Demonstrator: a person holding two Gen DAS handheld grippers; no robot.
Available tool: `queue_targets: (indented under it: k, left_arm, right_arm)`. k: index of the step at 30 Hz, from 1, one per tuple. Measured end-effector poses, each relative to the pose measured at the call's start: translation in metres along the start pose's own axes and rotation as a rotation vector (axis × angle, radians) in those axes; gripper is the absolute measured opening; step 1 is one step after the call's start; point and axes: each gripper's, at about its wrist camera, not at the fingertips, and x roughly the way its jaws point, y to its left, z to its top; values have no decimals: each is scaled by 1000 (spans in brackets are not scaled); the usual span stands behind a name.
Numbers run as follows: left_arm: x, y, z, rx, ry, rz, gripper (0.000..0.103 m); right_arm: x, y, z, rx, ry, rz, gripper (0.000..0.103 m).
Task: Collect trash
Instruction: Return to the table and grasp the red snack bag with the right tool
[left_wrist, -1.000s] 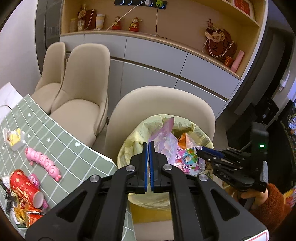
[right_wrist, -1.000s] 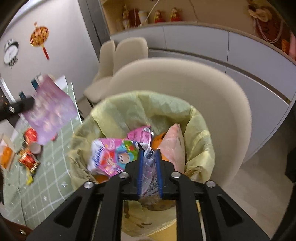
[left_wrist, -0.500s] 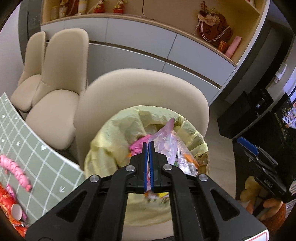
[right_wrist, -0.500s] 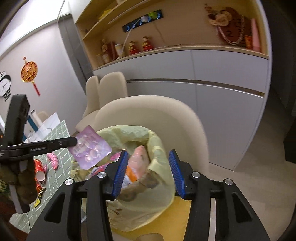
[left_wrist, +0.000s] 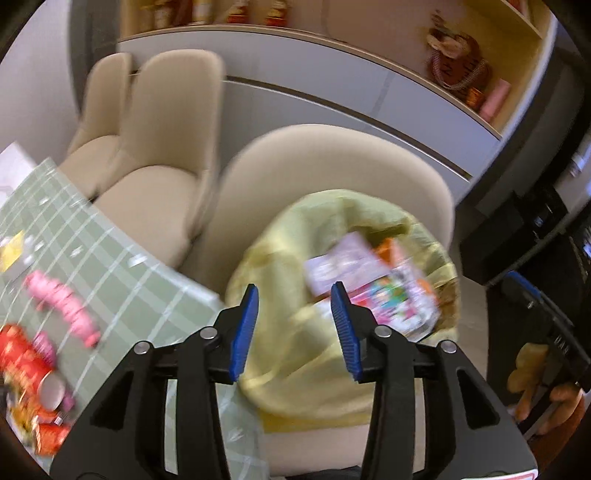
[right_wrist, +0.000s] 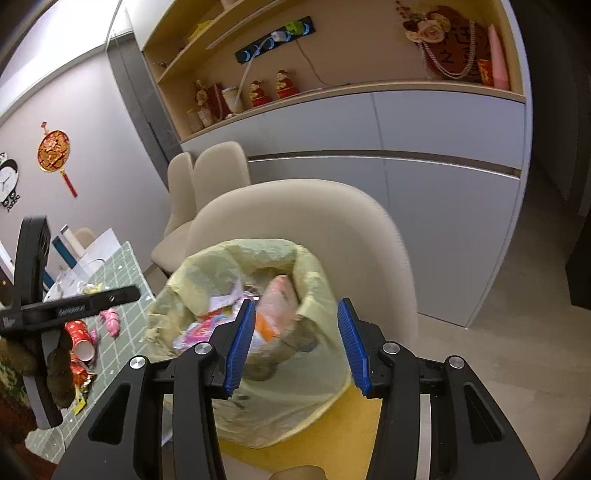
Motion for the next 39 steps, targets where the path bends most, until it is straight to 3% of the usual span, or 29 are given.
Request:
queue_targets:
  k: [8, 13, 17, 23, 27, 31, 39]
  left_arm:
    - [-77, 89, -45, -131, -103, 174, 43]
    - [-133, 158, -96, -239, -147, 272, 44]
    - [-167, 210, -142, -341, -154, 323, 44]
    - [-215, 274, -202, -447, -175, 369, 44]
    - [-231, 290, -222, -474, -183, 376, 44]
    - [-241, 293, -231, -481, -191, 352, 45]
    - [-245, 300, -243, -503, -181, 345, 48]
  right_arm:
    - [16, 76, -13, -78, 47, 111, 48]
    - [23, 153, -33, -204, 110, 175, 48]
    - [20, 212, -54, -284, 138, 218, 48]
    - [17, 265, -86, -328, 163, 230, 48]
    - [23, 295, -109, -376, 200, 253, 48]
    - [33, 326, -131, -443, 258, 354, 48]
    - [54, 378, -157, -697, 247, 385, 48]
